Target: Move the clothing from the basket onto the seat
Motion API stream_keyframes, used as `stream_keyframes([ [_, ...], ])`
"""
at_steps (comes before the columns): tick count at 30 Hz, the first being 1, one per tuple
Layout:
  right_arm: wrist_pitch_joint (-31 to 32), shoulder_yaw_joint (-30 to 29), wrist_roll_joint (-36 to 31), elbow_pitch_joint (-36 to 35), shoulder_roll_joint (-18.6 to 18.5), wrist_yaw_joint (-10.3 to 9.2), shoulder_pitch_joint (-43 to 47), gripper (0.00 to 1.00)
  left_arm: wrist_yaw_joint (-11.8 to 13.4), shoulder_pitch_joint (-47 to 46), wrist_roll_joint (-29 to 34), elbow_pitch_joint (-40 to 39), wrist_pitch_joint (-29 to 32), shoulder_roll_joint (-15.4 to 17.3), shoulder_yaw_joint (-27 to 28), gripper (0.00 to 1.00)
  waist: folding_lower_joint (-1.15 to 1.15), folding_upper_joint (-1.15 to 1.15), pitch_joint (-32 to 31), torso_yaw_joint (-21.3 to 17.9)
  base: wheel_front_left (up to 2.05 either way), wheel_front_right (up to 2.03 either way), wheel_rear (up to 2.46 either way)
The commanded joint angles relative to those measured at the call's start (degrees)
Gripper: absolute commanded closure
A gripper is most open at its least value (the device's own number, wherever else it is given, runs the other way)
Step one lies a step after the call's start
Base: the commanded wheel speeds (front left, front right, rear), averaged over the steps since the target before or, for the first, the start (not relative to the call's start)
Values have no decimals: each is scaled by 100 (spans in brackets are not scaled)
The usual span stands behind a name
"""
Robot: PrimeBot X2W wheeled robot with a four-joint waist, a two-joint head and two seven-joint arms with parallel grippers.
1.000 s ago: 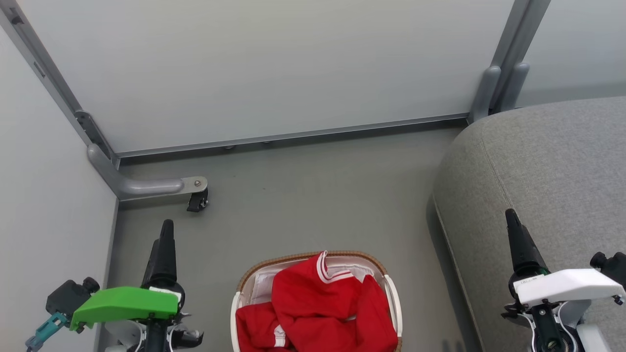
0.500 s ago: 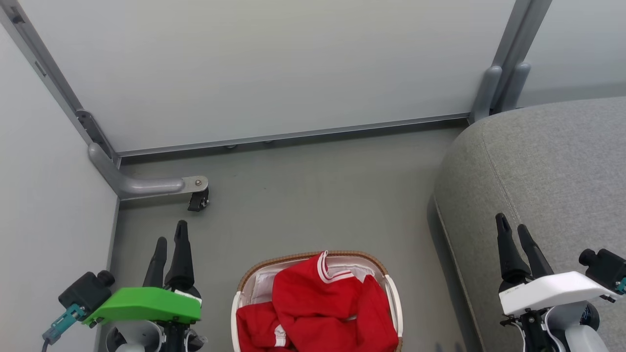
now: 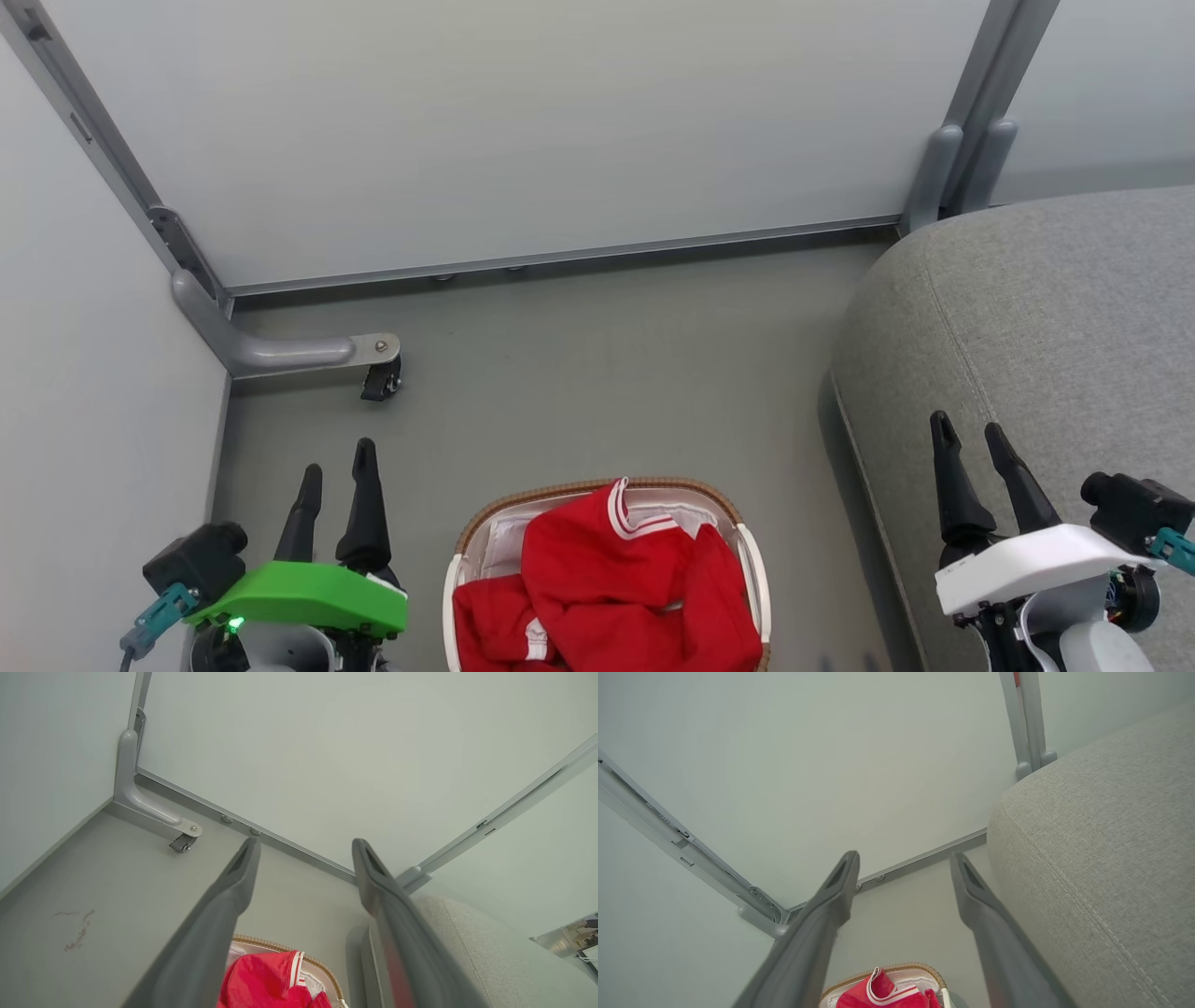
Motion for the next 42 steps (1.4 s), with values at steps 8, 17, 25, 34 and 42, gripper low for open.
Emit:
stream_keyframes([
  [8, -181, 70, -681, -39, -44, 1, 67, 0, 42, 17, 614, 89, -170, 41, -70, 0, 0, 0, 2, 14, 0, 0, 0],
  [17, -311, 148, -1235, -2, -50, 1, 89, 0, 56, 19, 1012, 233, -298, 46, -148, 0, 0, 0, 16, 30, 0, 0, 0],
  [25, -414, 179, -1696, 13, -53, 2, 120, 0, 76, 38, 1356, 351, -413, 50, -178, 0, 0, 0, 22, 39, 0, 0, 0],
  [34, -522, 209, -2151, -38, -58, 1, 145, 0, 98, 15, 1688, 480, -516, 52, -254, 0, 0, 0, 38, 51, 0, 0, 0],
  [42, -616, 242, -2518, -59, -63, 1, 173, 0, 117, -15, 2007, 582, -606, 55, -330, 0, 0, 0, 63, 68, 0, 0, 0],
])
